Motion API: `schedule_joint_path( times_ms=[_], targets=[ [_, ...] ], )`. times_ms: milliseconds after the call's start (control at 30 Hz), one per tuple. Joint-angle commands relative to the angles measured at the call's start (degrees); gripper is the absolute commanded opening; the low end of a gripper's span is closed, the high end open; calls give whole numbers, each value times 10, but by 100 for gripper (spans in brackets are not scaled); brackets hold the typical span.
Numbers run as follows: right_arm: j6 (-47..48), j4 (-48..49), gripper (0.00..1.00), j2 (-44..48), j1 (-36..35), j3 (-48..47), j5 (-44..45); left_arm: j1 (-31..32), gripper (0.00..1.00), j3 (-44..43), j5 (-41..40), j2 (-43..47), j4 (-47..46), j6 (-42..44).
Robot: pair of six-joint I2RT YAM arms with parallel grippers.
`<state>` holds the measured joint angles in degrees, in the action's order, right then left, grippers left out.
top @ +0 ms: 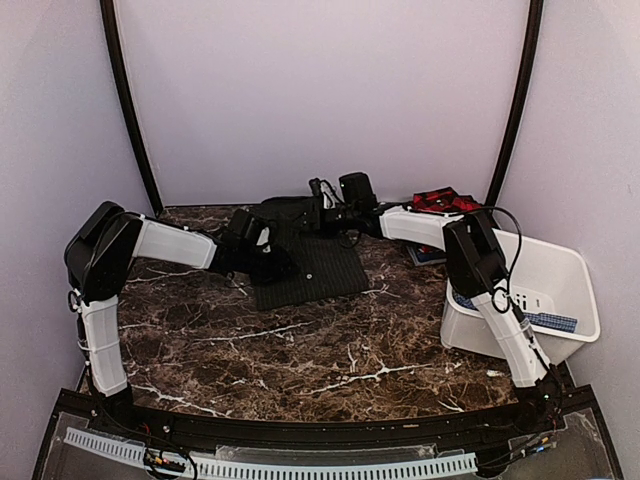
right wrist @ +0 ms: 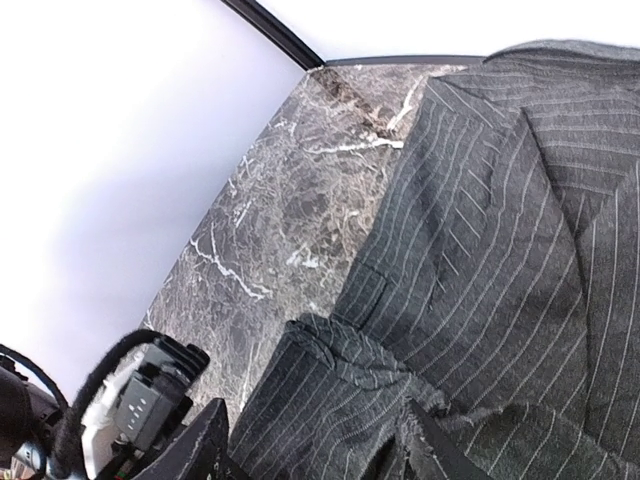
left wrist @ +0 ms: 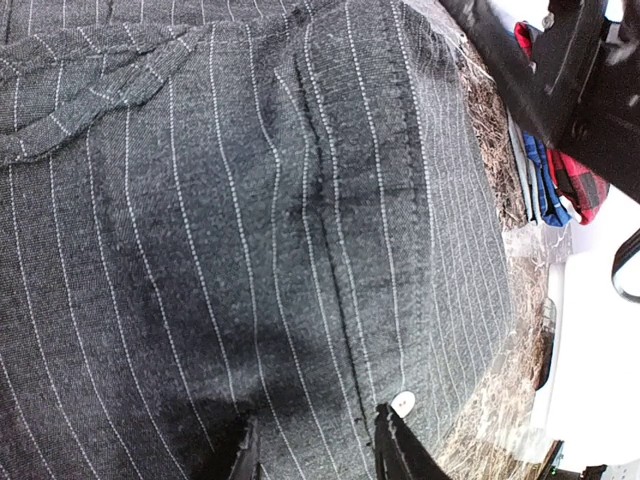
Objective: Fold and stack the long sleeve shirts
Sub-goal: Smooth out the 2/3-rectangle-folded shirt at the center of the board.
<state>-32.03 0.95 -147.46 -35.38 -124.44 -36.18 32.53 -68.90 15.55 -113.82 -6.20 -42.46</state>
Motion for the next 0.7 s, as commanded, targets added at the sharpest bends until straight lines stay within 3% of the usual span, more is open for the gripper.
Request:
schedule_joint_path(
  times_ms=[0, 333, 667],
  targets=[
    [13, 12, 54, 50, 2, 35, 14, 2, 37, 2, -1, -1, -1, 9],
    [22, -43, 57, 78, 7, 44, 8, -4, 37, -61, -24, -21, 18, 22],
    [51, -146, 57, 158, 7, 92, 144, -4, 44, -131, -119, -14, 74, 55]
  ],
)
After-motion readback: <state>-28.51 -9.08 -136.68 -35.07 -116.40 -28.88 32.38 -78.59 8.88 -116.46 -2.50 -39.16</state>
